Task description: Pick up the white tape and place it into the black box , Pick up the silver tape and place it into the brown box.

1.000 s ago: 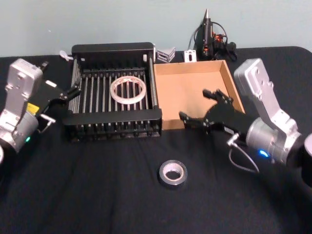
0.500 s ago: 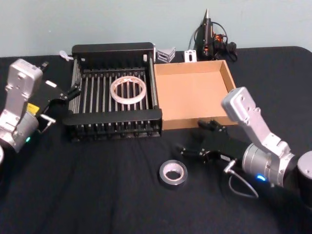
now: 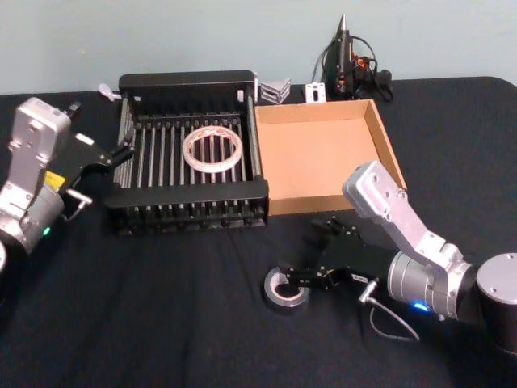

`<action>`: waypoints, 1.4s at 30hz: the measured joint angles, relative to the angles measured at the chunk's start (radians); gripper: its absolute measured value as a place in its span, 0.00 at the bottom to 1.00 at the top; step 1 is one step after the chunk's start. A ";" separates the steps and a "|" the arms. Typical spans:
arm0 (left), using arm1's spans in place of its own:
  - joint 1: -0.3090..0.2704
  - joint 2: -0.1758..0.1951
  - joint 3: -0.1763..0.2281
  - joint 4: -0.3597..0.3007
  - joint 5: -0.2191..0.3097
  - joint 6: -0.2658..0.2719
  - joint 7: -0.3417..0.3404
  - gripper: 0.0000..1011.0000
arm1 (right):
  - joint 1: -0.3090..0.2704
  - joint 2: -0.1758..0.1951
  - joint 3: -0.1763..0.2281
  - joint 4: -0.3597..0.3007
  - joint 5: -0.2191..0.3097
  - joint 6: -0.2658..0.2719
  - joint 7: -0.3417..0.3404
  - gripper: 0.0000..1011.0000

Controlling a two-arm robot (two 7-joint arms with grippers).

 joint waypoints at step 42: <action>0.000 0.000 0.000 0.000 0.000 0.000 0.000 0.99 | 0.035 0.003 -0.052 0.010 -0.063 0.076 0.025 0.92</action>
